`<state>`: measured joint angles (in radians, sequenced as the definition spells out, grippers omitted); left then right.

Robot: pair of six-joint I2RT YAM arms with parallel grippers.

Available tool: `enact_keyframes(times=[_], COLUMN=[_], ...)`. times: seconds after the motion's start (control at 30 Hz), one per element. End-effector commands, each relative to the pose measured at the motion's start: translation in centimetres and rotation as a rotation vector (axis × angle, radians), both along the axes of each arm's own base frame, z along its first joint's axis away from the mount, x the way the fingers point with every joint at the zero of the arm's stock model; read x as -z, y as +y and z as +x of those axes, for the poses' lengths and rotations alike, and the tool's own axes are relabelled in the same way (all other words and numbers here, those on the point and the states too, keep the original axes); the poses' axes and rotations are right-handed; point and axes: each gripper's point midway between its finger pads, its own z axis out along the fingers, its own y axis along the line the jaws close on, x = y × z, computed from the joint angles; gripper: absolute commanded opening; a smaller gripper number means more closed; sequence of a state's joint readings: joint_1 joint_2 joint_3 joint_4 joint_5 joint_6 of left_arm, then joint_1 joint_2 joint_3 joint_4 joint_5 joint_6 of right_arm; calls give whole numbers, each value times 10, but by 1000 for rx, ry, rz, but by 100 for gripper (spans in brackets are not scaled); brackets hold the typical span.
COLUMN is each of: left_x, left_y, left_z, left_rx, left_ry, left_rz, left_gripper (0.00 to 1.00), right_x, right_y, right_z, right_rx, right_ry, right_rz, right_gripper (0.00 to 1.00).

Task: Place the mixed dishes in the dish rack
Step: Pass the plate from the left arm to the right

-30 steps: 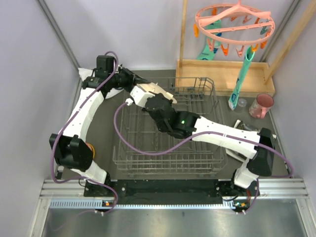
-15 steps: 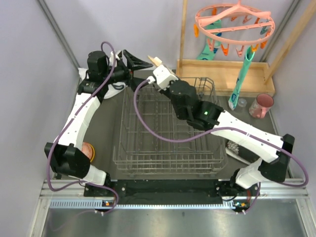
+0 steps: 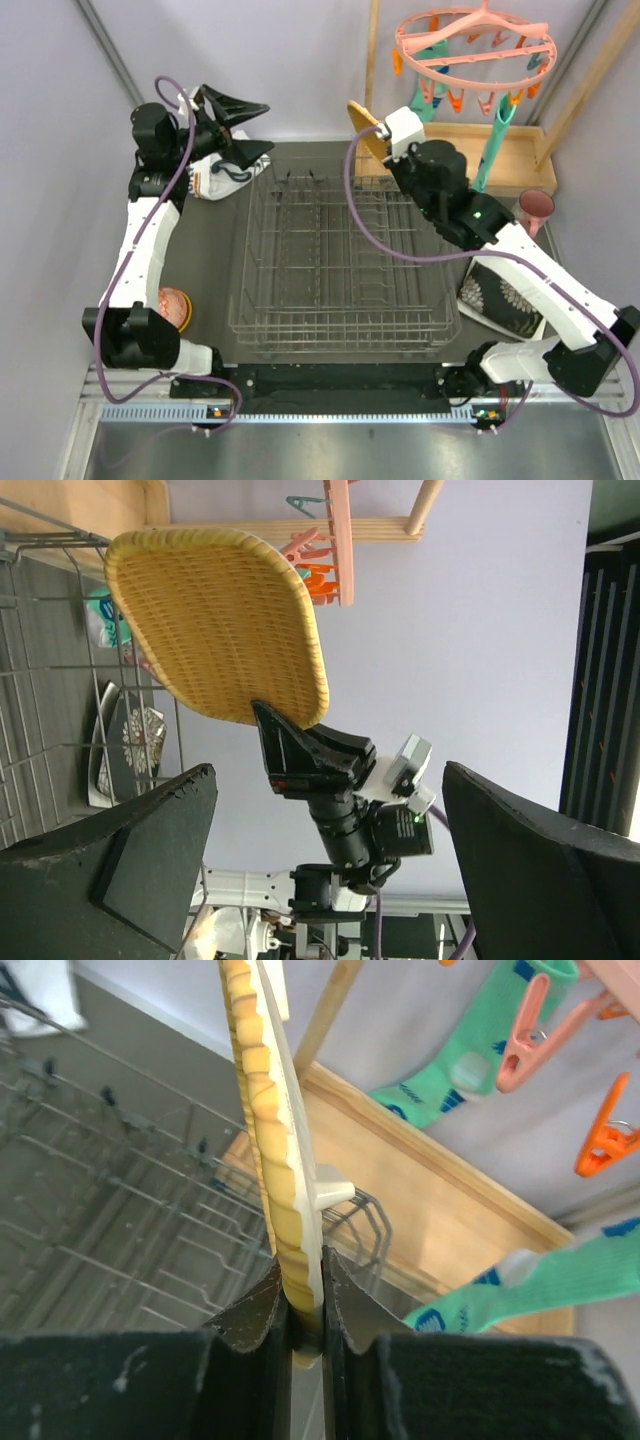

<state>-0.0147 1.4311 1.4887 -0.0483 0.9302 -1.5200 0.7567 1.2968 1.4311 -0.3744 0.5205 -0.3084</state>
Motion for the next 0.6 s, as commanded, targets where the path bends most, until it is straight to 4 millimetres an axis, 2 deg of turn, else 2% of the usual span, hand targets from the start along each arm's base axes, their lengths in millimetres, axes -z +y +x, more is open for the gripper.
enact_keyframes(times=[0.0,0.03,0.1,0.13,0.27,0.43,0.47,0.57], left_x=[-17,-14,-10,-10,-8,-9,-10,-11], left_y=[3,9,10,10,12,16,16,22], left_z=[-22,-21,-21,-23,-24,-23,-23,-20], left_rx=[25,6,4,4,1,-5,-5,-25], left_ry=[-99,-97,-92,-92,-93,-96,-100,-115], left_rz=[3,6,7,6,8,10,11,21], left_gripper=[98,98,98,98,98,98,98,98], right_x=[-57,-57,-55,-55,-54,-43,-45,-35], right_y=[25,20,27,22,33,56,61,68], right_z=[-20,-16,-16,-11,-11,-20,-25,-34], right_rx=[-258,-265,-329,-319,-383,-541,-580,-628], right_ry=[-76,-71,-50,-48,-38,26,37,97], right_rz=[267,281,331,346,363,357,361,377], right_gripper=[0,0,0,0,0,0,0,0])
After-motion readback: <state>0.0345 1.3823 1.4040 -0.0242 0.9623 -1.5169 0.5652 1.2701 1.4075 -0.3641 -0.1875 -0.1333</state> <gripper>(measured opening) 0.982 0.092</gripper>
